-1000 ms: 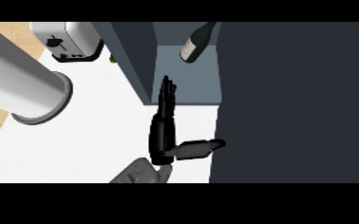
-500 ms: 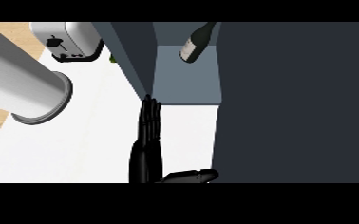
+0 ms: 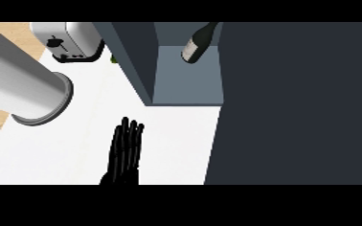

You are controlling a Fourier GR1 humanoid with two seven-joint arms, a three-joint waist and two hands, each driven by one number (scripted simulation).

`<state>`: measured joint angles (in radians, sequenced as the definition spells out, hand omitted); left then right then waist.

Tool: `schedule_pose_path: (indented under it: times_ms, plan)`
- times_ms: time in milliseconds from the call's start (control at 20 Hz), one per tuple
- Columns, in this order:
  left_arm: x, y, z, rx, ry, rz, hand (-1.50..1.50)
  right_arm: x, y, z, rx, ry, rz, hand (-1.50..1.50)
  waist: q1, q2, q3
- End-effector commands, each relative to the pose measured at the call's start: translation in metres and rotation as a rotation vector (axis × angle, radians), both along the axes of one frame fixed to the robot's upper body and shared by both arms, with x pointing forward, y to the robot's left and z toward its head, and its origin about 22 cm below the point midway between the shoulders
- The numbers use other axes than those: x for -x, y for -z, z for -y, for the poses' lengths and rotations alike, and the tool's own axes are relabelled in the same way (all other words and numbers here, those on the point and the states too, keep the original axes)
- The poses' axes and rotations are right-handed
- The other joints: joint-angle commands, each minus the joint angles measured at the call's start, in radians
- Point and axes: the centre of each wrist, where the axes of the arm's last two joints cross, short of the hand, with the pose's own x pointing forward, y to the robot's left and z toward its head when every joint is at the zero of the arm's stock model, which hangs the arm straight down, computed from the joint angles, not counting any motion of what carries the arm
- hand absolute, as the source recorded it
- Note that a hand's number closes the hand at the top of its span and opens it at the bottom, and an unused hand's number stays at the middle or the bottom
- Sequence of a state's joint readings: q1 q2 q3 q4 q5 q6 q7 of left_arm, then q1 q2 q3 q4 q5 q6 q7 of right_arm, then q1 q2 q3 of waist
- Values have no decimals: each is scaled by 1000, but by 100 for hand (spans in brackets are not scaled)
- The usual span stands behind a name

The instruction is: Pick up the wine, place it into the cabinet and close the cabinet

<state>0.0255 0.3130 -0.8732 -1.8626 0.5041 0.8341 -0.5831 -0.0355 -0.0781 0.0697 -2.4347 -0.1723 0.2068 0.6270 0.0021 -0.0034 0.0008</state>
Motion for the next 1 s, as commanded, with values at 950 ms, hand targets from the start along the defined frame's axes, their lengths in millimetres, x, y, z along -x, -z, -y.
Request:
schedule_pose_path:
  times_ms: [950]
  plan:
    - [18, -36, -117, -1, -18, 63, -150, 55, -2, -43, -55, -430, -157, 150, 1, -6, -3]
